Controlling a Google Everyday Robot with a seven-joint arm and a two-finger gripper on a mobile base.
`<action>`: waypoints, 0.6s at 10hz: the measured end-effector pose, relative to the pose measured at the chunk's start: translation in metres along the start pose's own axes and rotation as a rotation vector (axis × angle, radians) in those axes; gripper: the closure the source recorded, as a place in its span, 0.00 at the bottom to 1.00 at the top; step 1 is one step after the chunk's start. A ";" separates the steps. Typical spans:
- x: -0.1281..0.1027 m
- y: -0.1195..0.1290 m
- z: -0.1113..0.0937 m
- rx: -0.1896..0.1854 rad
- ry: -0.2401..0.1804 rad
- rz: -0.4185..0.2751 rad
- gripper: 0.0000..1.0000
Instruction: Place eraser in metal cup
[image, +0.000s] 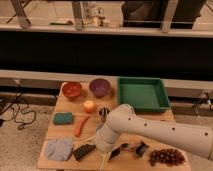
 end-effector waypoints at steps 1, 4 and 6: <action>0.001 0.000 0.000 0.001 0.001 0.003 0.20; 0.001 0.000 0.000 0.000 0.000 0.003 0.20; 0.001 0.002 0.003 -0.005 -0.009 0.007 0.20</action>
